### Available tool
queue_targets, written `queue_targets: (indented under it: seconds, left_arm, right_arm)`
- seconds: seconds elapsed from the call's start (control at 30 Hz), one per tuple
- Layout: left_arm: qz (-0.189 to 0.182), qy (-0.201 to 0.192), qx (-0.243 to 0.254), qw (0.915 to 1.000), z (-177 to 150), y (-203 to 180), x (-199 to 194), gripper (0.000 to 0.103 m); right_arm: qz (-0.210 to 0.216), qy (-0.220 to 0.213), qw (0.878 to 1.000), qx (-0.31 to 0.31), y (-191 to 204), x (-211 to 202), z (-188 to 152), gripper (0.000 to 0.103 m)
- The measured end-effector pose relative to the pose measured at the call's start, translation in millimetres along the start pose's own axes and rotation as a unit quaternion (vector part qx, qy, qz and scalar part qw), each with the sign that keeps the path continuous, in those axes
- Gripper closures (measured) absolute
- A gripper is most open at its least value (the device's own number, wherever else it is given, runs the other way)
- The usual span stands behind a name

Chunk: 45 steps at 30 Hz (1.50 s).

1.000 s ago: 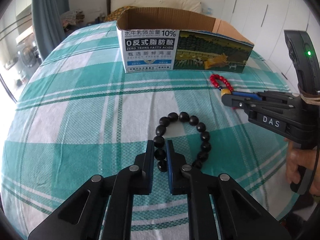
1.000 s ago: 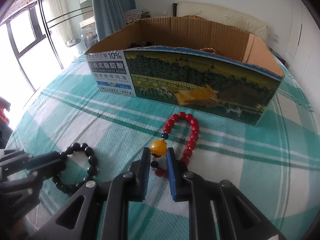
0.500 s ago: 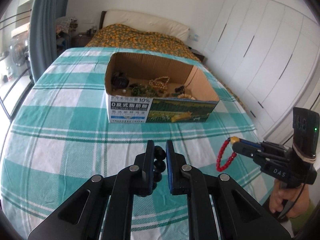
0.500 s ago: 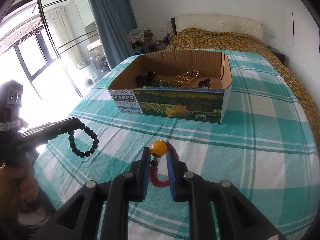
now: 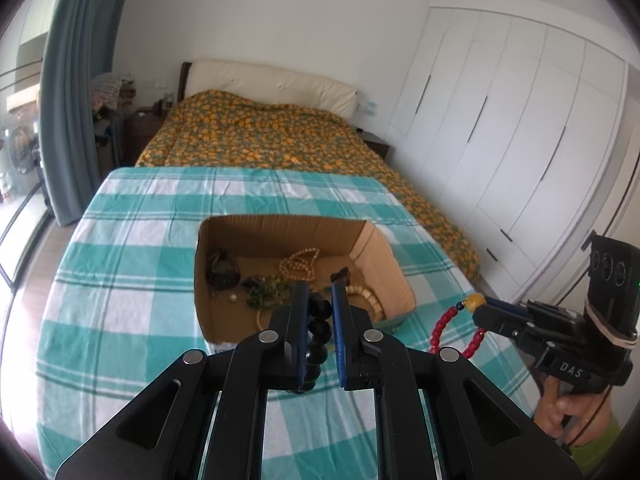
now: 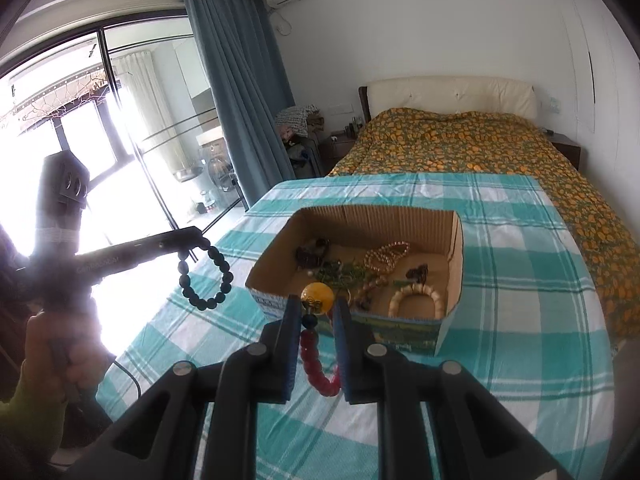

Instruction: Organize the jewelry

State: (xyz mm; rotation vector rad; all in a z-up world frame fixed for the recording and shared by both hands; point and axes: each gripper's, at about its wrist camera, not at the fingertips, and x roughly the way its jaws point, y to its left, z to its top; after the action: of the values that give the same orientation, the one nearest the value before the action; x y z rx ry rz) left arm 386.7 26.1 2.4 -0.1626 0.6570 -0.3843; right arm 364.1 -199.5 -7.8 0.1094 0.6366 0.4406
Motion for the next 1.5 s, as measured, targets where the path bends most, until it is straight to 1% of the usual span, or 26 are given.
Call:
queue_targets:
  seconds: [0.13,0.23,0.33,0.47,0.57,0.6,0.63,0.67,0.7,0.73,0.8,0.83,0.87,0.93,1.0,1.03,1.13,1.23,1.27,1.33,1.43,1.47,1.5]
  left_arm:
    - [0.007,0.002,0.0,1.0,23,8,27,0.093]
    - [0.014,0.013,0.003,0.9998,29,14,53,0.093]
    - [0.023,0.032,0.006,0.9992,27,18,81,0.093]
    - [0.035,0.061,0.008,0.9975,14,27,116,0.093]
    - [0.058,0.076,0.014,0.9953,3,31,132,0.089]
    - [0.065,0.081,0.015,0.9945,0,32,136,0.074]
    - [0.07,0.083,0.014,0.994,-3,33,138,0.047]
    - [0.078,0.08,0.015,0.9936,-4,33,138,0.034]
    - [0.089,0.072,0.018,0.9932,-6,33,136,0.017]
    - [0.101,0.062,0.024,0.9927,-7,31,133,0.011]
    - [0.116,0.05,0.041,0.9912,-7,25,128,0.006]
    - [0.123,0.046,0.046,0.9902,-7,22,125,0.004]
    - [0.134,0.04,0.051,0.9889,-7,19,123,0.003]
    - [0.158,0.034,0.06,0.985,-5,12,119,0.003]
    - [0.17,0.026,0.064,0.9831,-5,5,112,0.003]
    - [0.167,0.022,0.063,0.9836,-4,3,107,0.003]
    - [0.142,0.013,0.05,0.9885,-2,-1,93,0.002]
    - [0.13,0.009,0.037,0.9908,1,-5,81,0.001]
    - [0.135,0.01,0.037,0.9901,2,-6,78,0.001]
    - [0.167,0.007,0.041,0.9851,3,-11,73,0.001]
    - [0.23,-0.004,0.062,0.9712,3,-20,67,0.001]
    - [0.239,-0.008,0.067,0.9686,2,-23,64,0.001]
    - [0.238,-0.011,0.068,0.9688,1,-25,61,0.001]
  right_arm:
    - [-0.008,-0.004,1.0,-0.005,-10,25,29,0.086]
    - [-0.012,0.012,1.0,-0.003,-23,53,40,0.086]
    - [-0.013,0.038,0.999,0.009,-38,87,40,0.086]
    - [-0.005,0.074,0.997,0.03,-56,127,30,0.086]
    - [0.002,0.094,0.995,0.045,-64,148,20,0.085]
    - [0.0,0.099,0.994,0.049,-66,153,18,0.083]
    - [-0.003,0.1,0.994,0.053,-68,154,17,0.07]
    - [-0.01,0.097,0.994,0.056,-69,154,15,0.053]
    - [-0.019,0.092,0.994,0.057,-70,152,15,0.049]
    - [-0.027,0.088,0.994,0.057,-70,149,15,0.047]
    - [-0.046,0.083,0.994,0.052,-69,144,16,0.044]
    - [-0.055,0.079,0.994,0.051,-68,140,16,0.04]
    - [-0.062,0.075,0.994,0.049,-67,137,17,0.038]
    - [-0.073,0.07,0.994,0.046,-64,131,18,0.037]
    - [-0.081,0.064,0.994,0.042,-61,123,19,0.037]
    - [-0.085,0.061,0.994,0.04,-59,119,19,0.036]
    - [-0.099,0.054,0.993,0.035,-53,104,19,0.035]
    - [-0.113,0.04,0.992,0.032,-47,87,19,0.024]
    - [-0.118,0.036,0.992,0.03,-45,83,20,0.024]
    - [-0.127,0.032,0.991,0.024,-41,75,20,0.024]
    - [-0.138,0.028,0.99,0.014,-34,65,20,0.024]
    - [-0.141,0.026,0.99,0.011,-31,62,20,0.024]
    - [-0.145,0.024,0.989,0.009,-29,58,19,0.024]
